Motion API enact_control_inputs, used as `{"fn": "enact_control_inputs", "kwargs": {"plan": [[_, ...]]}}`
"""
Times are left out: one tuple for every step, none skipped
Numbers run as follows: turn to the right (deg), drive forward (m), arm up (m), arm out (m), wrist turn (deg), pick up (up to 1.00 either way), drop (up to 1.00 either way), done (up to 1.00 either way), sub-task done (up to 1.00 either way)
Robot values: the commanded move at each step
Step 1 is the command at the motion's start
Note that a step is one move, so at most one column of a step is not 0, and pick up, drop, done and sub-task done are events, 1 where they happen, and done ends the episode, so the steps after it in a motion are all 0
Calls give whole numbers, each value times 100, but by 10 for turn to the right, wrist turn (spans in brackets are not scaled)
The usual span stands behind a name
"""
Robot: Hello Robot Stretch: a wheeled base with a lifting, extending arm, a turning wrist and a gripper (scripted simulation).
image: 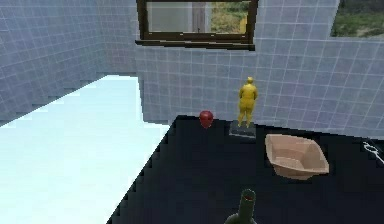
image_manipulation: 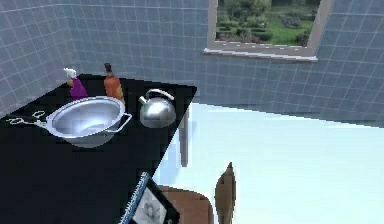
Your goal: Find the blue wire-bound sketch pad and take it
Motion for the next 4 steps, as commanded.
{"fn": "enact_control_inputs", "kwargs": {"plan": [[0, 0, 0, 0, 450, 0, 0, 0, 0], [0, 0, 0, 0, 450, 0, 0, 0, 0], [0, 0, 0, 0, 450, 0, 0, 0, 0], [0, 0, 0, 0, 270, 0, 0, 0, 0]]}}
